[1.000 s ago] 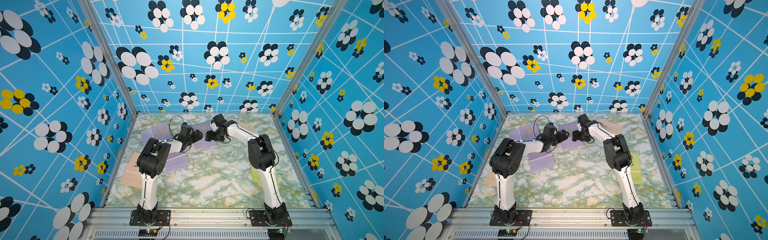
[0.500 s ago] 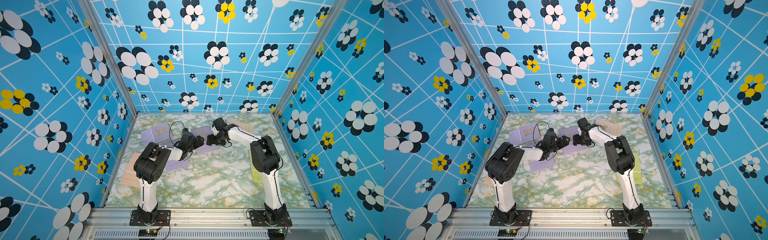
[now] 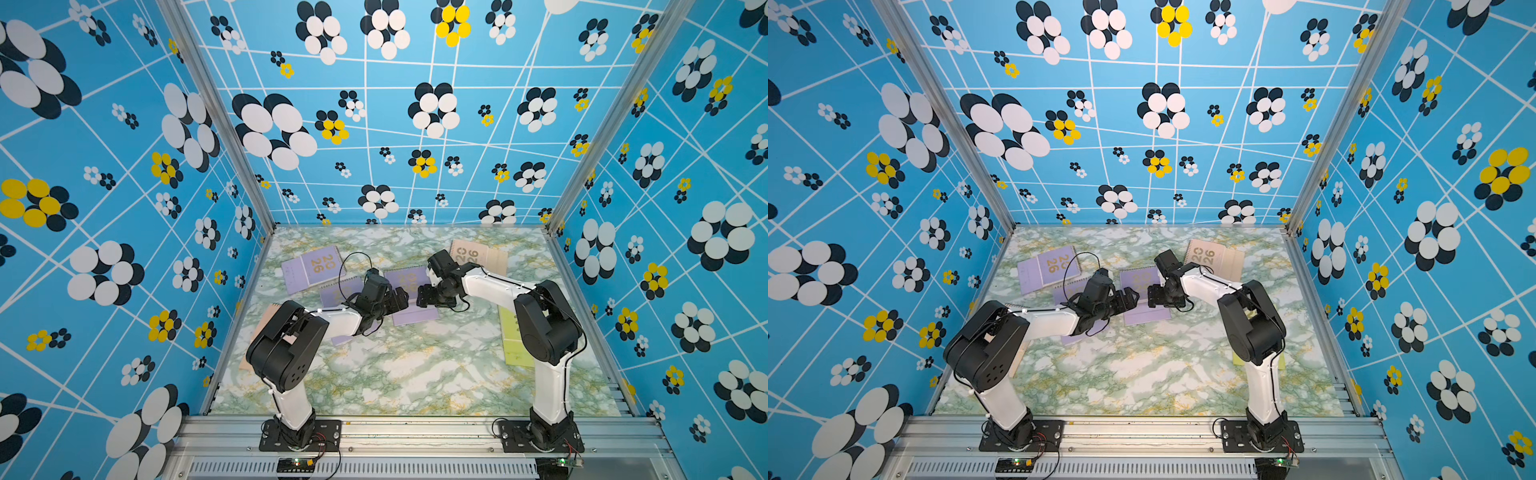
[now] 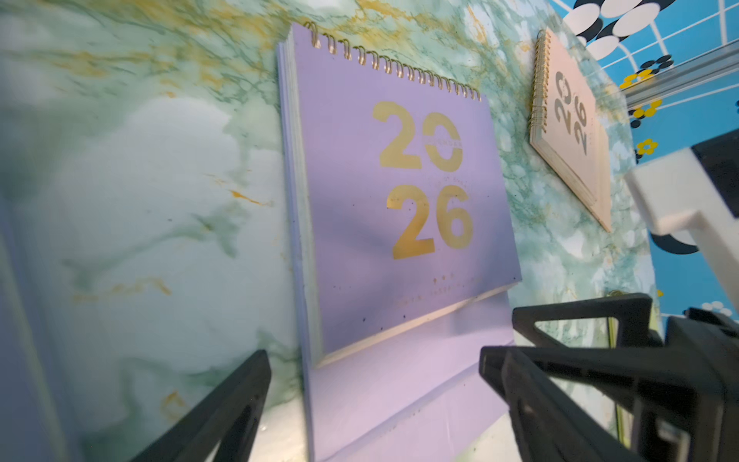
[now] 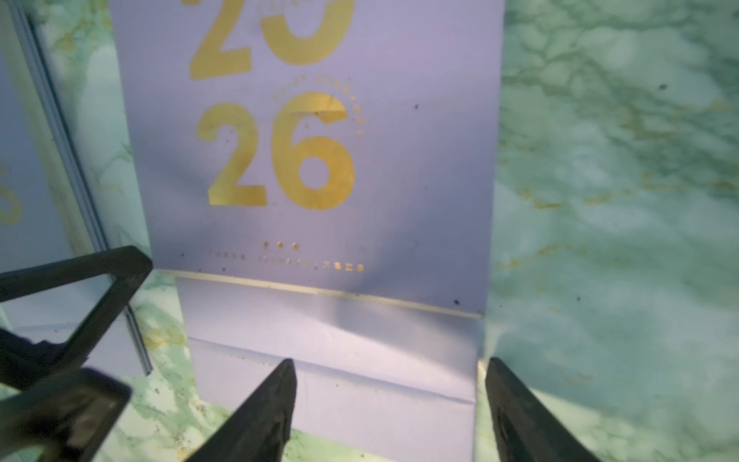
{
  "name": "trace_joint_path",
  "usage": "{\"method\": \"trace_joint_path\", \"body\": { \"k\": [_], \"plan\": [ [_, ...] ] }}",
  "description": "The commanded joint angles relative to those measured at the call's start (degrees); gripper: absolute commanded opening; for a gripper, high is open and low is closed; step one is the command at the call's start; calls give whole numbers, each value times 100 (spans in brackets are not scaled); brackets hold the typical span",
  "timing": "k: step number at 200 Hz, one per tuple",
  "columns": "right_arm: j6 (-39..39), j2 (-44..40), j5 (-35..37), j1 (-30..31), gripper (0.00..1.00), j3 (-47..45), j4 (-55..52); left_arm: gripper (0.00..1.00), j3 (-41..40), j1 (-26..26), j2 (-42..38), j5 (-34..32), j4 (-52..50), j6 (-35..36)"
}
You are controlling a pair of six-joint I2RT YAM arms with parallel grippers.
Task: Stack the calendars
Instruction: Move the calendar to the center of the board, then pick up the calendar at the center of the board.
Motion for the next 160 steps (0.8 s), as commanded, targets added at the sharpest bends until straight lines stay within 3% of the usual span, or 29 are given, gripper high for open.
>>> {"method": "trace_joint_path", "body": {
  "k": [1, 63, 160],
  "plan": [
    [-68, -8, 165, -191, 76, 302, 0, 93, 376, 99, -109, -191, -664, 471],
    [-310, 512, 14, -275, 75, 912, -126, 93, 1032, 161, 553, 51, -777, 598],
    [-325, 858, -619, -188, 74, 918, 85, 92, 1309, 174, 1092, 297, -676, 439]
  ]
}}
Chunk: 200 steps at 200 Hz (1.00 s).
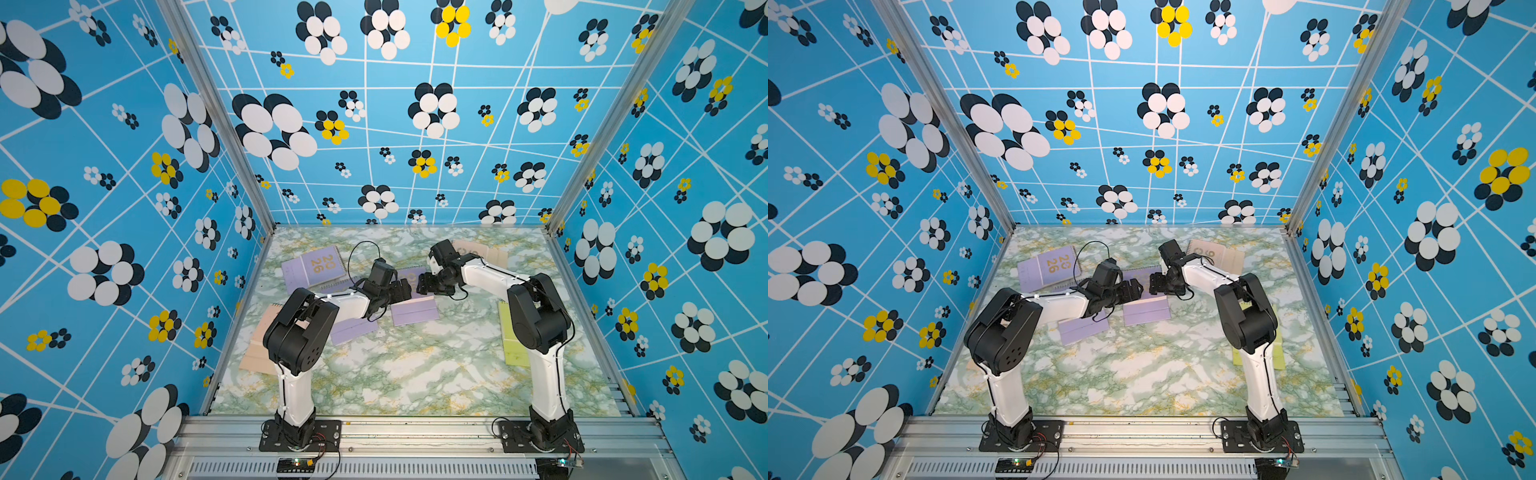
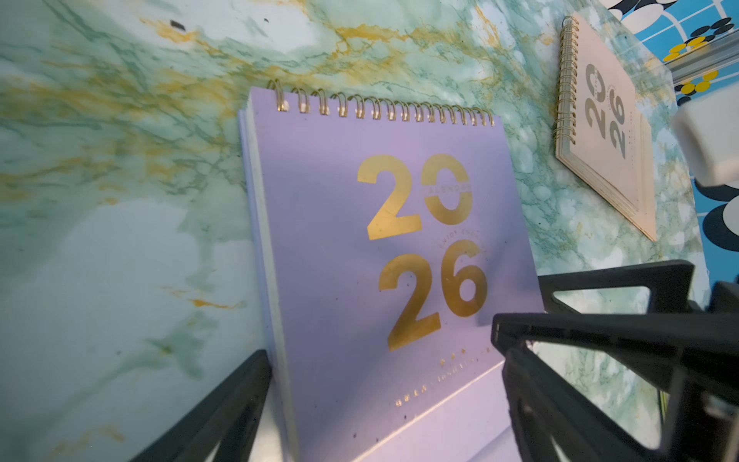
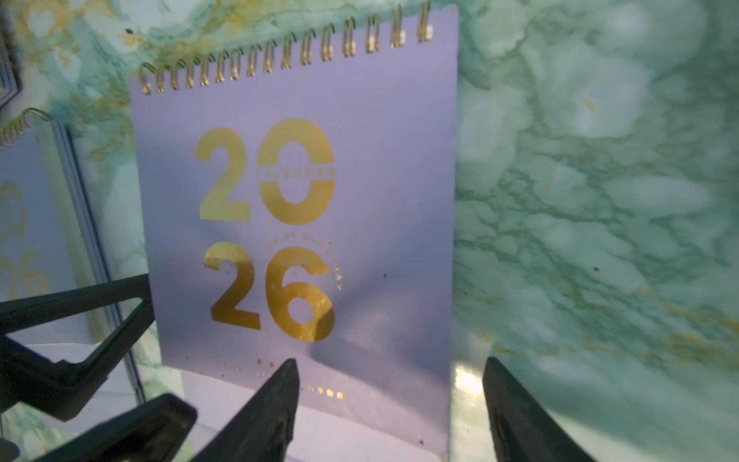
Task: Stack the calendars
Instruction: Pick up the calendar at the center of the board.
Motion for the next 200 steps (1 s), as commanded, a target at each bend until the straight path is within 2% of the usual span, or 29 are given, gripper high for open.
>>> {"method": "trace_joint_path", "body": {
  "k": [1, 38, 71, 121, 200],
  "plan": [
    [-68, 178, -347, 103, 74, 55, -16, 92, 123, 40, 183, 153, -56, -46],
    [42, 64, -895, 148, 70, -102, 250, 91, -2, 57, 215, 424, 288, -95],
    [94, -429, -1159, 148, 68, -507, 621, 90, -157, 115, 190, 730, 669, -129],
    [180, -1079, -1292, 152, 67, -926, 993, 90, -432, 207, 134, 1117, 1269, -183],
    [537, -1257, -1527, 155, 65, -1258, 1528, 90, -757, 207, -143, 1445, 1833, -35]
  ]
}}
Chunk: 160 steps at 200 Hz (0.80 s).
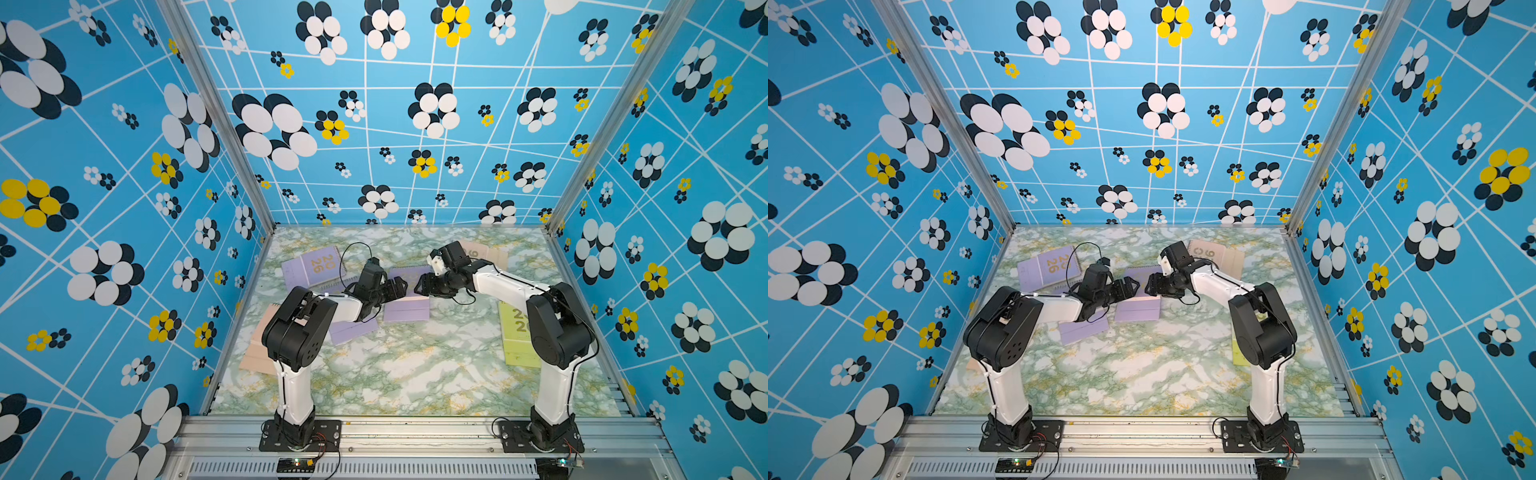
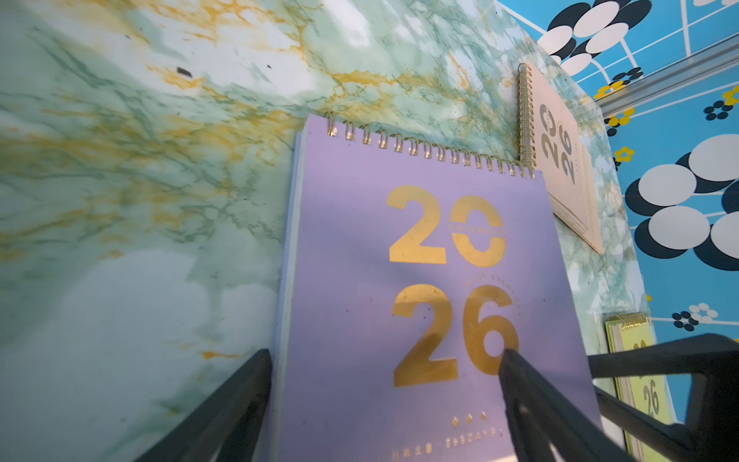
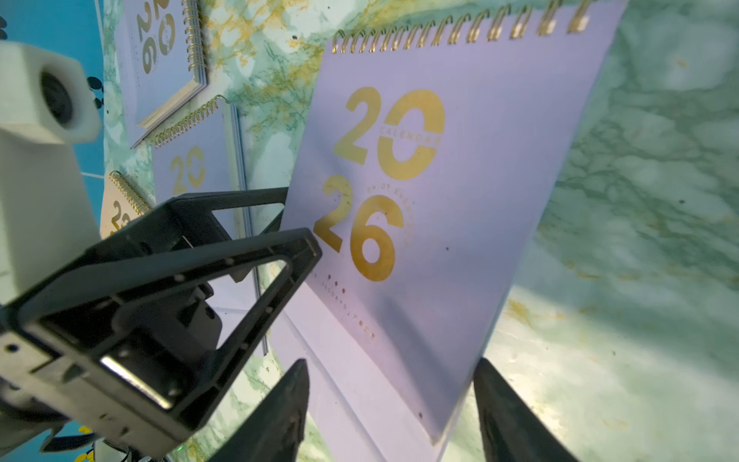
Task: Stack the calendars
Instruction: Pick up the calendar at the center of the board.
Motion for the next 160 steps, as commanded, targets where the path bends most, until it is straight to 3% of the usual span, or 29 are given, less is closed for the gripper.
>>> {"method": "trace_joint_path", "body": {
  "k": [1, 160],
  "plan": [
    [210, -200, -622, 114, 65, -120, 713, 89, -151, -140, -201, 797, 358, 42],
    [665, -474, -619, 115, 58, -665, 1459, 84, -813, -110, -514, 1539, 1959, -87]
  ]
}}
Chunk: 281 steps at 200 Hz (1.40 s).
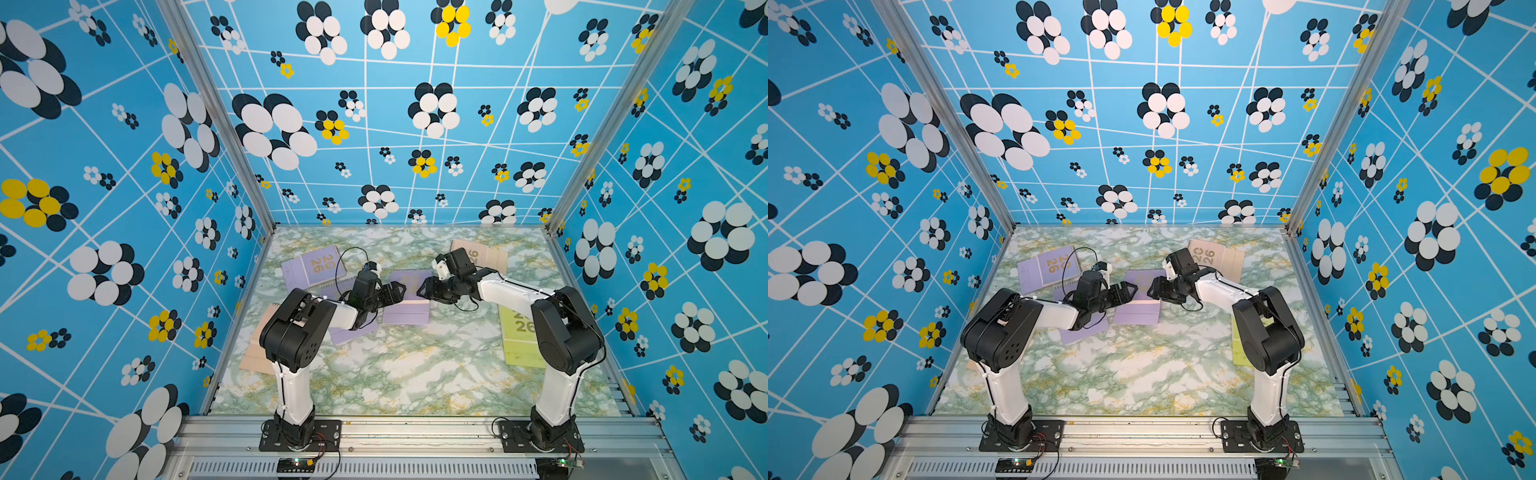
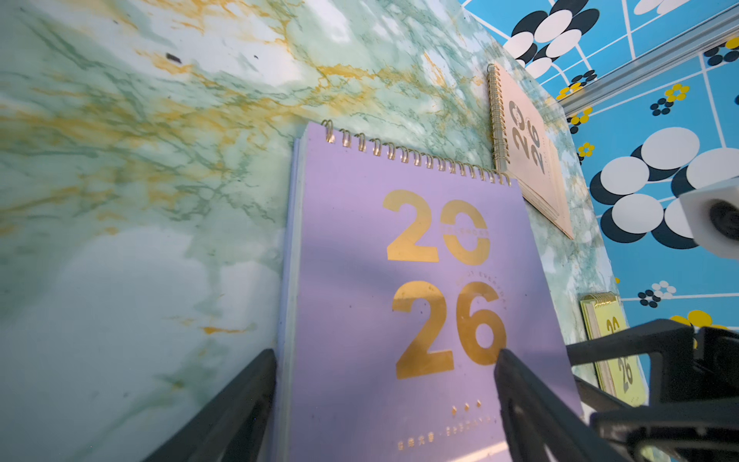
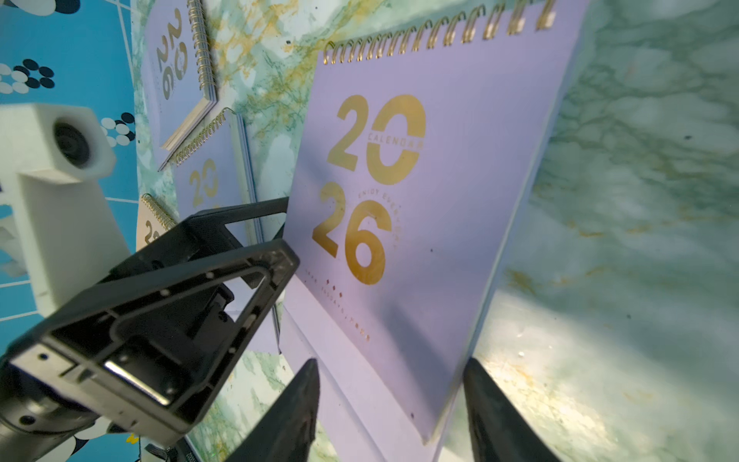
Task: Stack the calendars
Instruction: Pick up the calendar at the center of the board.
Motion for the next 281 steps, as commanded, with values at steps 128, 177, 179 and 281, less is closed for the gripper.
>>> {"method": "trace_joint_path", "body": {
  "k": [128, 177, 179, 281],
  "plan": [
    [121, -203, -491, 141, 55, -110, 848, 75, -433, -129, -460, 1554, 1875, -503],
    [76, -135, -137, 142, 55, -122, 620, 62, -564, -76, -408, 1703, 2158, -655],
    [70, -133, -122, 141, 55, -120, 611, 61, -572, -70, -409, 1707, 2166, -661],
    [-71, -253, 102, 127, 56, -257, 530, 14, -680, 55, -595, 1865, 2096, -616]
  ]
}}
